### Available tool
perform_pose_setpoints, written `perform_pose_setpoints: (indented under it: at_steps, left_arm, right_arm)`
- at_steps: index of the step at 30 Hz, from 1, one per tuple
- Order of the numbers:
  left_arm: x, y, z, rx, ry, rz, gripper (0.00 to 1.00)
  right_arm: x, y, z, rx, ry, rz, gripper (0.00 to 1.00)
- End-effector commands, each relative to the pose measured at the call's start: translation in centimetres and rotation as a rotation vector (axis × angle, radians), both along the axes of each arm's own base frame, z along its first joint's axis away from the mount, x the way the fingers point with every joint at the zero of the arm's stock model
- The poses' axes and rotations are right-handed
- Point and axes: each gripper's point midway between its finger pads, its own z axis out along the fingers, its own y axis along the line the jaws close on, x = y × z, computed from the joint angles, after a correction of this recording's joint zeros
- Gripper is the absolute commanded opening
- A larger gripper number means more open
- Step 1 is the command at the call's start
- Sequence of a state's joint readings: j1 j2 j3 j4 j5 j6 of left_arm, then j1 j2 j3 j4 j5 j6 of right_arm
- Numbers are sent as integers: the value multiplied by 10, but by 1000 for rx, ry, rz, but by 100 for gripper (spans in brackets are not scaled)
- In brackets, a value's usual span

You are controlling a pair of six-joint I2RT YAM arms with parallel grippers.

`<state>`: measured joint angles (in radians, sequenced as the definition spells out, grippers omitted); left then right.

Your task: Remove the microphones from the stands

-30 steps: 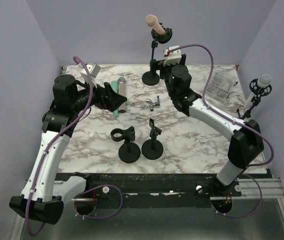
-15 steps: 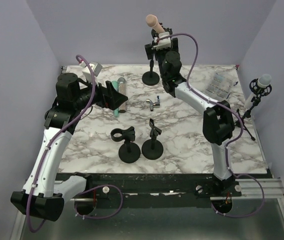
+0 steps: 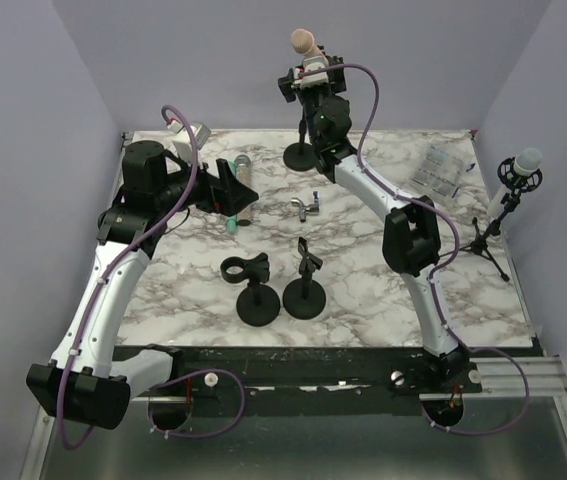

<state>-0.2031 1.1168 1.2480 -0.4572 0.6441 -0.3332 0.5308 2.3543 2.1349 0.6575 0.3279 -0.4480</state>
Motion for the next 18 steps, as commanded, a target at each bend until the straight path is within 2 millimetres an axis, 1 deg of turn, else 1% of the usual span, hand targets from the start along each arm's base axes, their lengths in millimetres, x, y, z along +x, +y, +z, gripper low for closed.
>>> perform_pose_setpoints:
  at_steps: [1,5,7,12,16,18]
  left_arm:
    - [1,-3,4,-11,9,-24,98]
    - [4,-2,-1,0,19,-18,98]
    - [7,-3,-4,4,28,-16,98]
    - [11,-4,-11,7,51,-17,98]
    - [12,-6,-14,1,59,-25,98]
    - [12,-6,-15,0,62,-26,98]
  right_arm:
    - [16,-11,10,1,-72,-12,100]
    - [28,-21,11,34,-95,14,100]
    - [30,-20,12,18,-110,36,100]
    - [31,-5,6,-47,-144,101,99]
    - [33,-3,4,-41,-167,102,97]
    - [33,-2,7,-45,-184,107,97]
